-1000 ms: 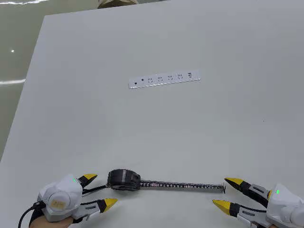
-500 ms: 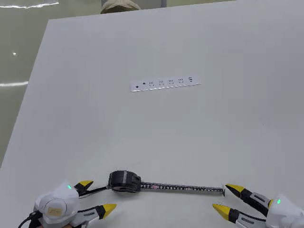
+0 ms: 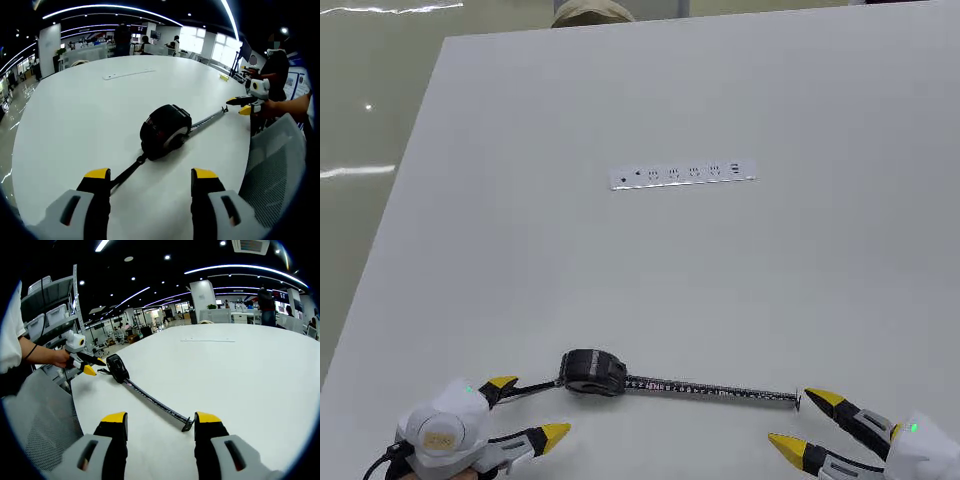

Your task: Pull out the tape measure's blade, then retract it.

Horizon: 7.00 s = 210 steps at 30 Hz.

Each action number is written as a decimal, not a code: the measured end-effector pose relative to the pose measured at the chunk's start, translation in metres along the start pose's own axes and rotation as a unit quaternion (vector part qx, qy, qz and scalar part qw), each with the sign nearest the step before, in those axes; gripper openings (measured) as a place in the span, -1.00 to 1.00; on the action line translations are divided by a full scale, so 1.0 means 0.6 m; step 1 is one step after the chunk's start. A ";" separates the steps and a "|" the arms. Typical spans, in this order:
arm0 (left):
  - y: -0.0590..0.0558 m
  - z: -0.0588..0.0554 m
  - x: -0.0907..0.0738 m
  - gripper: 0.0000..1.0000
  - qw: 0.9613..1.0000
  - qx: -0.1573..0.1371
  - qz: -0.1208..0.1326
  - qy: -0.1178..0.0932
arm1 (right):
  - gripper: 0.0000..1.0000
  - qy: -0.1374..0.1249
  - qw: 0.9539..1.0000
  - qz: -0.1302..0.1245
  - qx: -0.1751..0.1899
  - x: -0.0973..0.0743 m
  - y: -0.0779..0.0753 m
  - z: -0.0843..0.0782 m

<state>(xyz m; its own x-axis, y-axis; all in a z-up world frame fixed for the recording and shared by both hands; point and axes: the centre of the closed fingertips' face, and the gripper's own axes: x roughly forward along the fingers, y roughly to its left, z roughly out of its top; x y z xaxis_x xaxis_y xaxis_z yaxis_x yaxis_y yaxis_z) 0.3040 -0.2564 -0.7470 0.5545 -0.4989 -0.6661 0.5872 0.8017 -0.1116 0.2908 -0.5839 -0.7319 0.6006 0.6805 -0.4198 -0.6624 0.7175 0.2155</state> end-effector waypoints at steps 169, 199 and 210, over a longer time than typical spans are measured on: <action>-0.047 0.060 0.084 0.63 0.976 -0.194 0.093 -0.027 | 0.12 -0.025 0.999 -0.041 0.020 -0.057 0.027 -0.016; -0.037 0.063 0.116 0.65 0.965 -0.227 0.131 -0.011 | 0.11 -0.026 0.998 -0.044 0.023 -0.060 0.021 -0.018; -0.030 0.061 0.121 0.64 0.958 -0.245 0.148 -0.003 | 0.10 -0.024 0.998 -0.045 0.027 -0.061 0.021 -0.024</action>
<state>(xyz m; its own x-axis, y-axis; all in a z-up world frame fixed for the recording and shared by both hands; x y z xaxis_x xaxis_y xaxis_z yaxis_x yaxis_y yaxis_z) 0.3550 -0.3194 -0.7666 0.6582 -0.2259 -0.7182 0.0575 0.9662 -0.2512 0.2542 -0.6021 -0.7263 0.6786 0.6178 -0.3972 -0.5799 0.7826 0.2265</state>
